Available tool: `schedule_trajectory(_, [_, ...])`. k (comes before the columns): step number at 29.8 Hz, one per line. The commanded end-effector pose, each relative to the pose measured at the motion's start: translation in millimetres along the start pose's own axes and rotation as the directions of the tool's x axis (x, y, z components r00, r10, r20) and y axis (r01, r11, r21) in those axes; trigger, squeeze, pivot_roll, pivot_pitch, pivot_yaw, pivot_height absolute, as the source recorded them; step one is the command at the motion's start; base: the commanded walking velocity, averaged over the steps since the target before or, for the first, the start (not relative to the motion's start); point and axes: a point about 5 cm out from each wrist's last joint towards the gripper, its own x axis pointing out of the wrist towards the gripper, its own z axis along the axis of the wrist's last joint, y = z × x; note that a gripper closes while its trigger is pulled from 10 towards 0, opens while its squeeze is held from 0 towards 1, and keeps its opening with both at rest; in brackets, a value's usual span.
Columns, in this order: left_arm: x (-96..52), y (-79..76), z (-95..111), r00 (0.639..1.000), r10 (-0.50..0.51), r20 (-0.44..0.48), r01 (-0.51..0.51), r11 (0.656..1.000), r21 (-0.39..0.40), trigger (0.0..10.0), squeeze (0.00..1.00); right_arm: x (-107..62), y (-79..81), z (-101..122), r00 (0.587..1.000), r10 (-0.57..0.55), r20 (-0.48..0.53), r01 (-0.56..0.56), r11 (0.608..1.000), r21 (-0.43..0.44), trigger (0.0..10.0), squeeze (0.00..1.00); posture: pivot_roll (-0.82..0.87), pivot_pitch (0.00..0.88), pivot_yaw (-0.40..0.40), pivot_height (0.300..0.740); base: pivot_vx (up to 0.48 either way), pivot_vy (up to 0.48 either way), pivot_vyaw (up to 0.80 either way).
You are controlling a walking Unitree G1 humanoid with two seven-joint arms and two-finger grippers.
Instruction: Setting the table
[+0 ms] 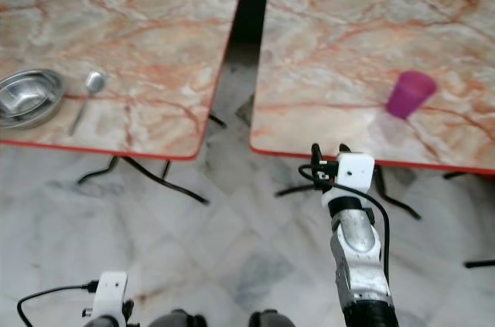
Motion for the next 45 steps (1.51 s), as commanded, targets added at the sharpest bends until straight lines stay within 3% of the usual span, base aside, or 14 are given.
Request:
schedule_trajectory(1, [-2.6, 1.9, -11.2, 0.999, 0.008, -0.036, -0.008, 1.000, 0.000, 10.0, 0.00, -7.9, -2.5, -16.1, 0.998, -0.002, -0.059, 0.001, 1.000, -0.010, 10.0, 0.00, -0.06, 0.227, 0.008, 0.740, 0.000, -0.405, 0.00])
schedule_trajectory(7, [-2.6, 3.5, -11.1, 0.999, 0.014, -0.037, -0.014, 1.000, -0.005, 10.0, 0.00, -19.9, -1.4, -53.0, 0.979, 0.003, -0.203, -0.005, 1.000, -0.009, 10.0, 0.00, -0.06, 0.236, 0.009, 0.740, 0.000, -0.406, 0.00])
schedule_trajectory(12, [-2.5, 4.2, -11.0, 0.999, 0.015, -0.038, -0.015, 1.000, -0.003, 10.0, 0.00, -28.8, 0.2, -83.7, 0.932, -0.004, -0.363, 0.007, 1.000, 0.007, 10.0, 0.00, -0.06, 0.238, 0.011, 0.740, 0.000, -0.403, 0.00])
schedule_trajectory(13, [-2.4, 3.8, -10.9, 0.999, 0.015, -0.038, -0.015, 1.000, -0.004, 10.0, 0.00, -34.2, -1.1, -94.3, 0.907, -0.020, -0.420, 0.031, 0.999, 0.019, 10.0, 0.00, -0.06, 0.237, 0.011, 0.740, 0.000, -0.326, 0.00])
schedule_trajectory(16, [-2.4, 3.6, -10.8, 0.999, 0.015, -0.038, -0.015, 1.000, -0.004, 10.0, 0.00, -36.6, -1.6, -99.0, 0.896, -0.026, -0.444, 0.041, 0.999, 0.024, 10.0, 0.00, -0.06, 0.237, 0.011, 0.740, 0.000, -0.326, 0.00])
schedule_trajectory(21, [-2.0, 1.4, -9.2, 0.999, 0.011, -0.034, -0.011, 1.000, -0.003, 10.0, 0.00, -58.9, -2.1, -126.4, 0.792, -0.050, -0.609, 0.063, 0.998, 0.001, 10.0, 0.00, -0.06, 0.221, 0.008, 0.740, 0.000, -0.319, 0.00])
schedule_trajectory(28, [-1.7, -1.8, -8.6, 0.999, 0.009, -0.034, -0.009, 1.000, -0.013, 10.0, 0.00, -77.6, 3.5, -142.5, 0.719, -0.053, -0.693, 0.094, 0.995, 0.022, 10.0, 0.00, -0.06, 0.208, 0.002, 0.740, 0.000, -0.163, 0.00])
schedule_trajectory(30, [-2.0, -3.1, -10.0, 0.999, 0.008, -0.040, -0.009, 1.000, -0.017, 10.0, 0.00, -83.4, 2.7, -146.4, 0.696, -0.052, -0.716, 0.047, 0.999, -0.026, 10.0, 0.00, -0.06, 0.197, -0.003, 0.740, 0.000, 0.000, 0.00])
schedule_trajectory(34, [-2.0, -3.2, -10.1, 0.999, 0.008, -0.040, -0.009, 1.000, -0.019, 10.0, 0.00, -83.9, 2.6, -146.8, 0.694, -0.052, -0.718, 0.041, 0.999, -0.033, 10.0, 0.00, -0.06, 0.197, -0.003, 0.740, 0.000, 0.000, 0.00])
schedule_trajectory(38, [-4.0, 0.1, -16.2, 0.999, 0.003, -0.049, -0.005, 1.000, -0.028, 10.0, 0.00, -102.1, -9.3, -155.6, 0.641, -0.061, -0.765, 0.054, 0.998, -0.035, 10.0, 0.00, -0.06, 0.176, -0.005, 0.740, 0.000, 0.000, 0.00])
schedule_trajectory(45, [-3.9, -0.3, -16.4, 0.999, 0.000, -0.054, 0.000, 1.000, 0.001, 10.0, 0.00, -108.0, -20.0, -157.2, 0.621, -0.071, -0.780, 0.060, 0.997, -0.043, 10.0, 0.00, -0.06, 0.166, -0.005, 0.740, 0.000, -0.079, 0.00])
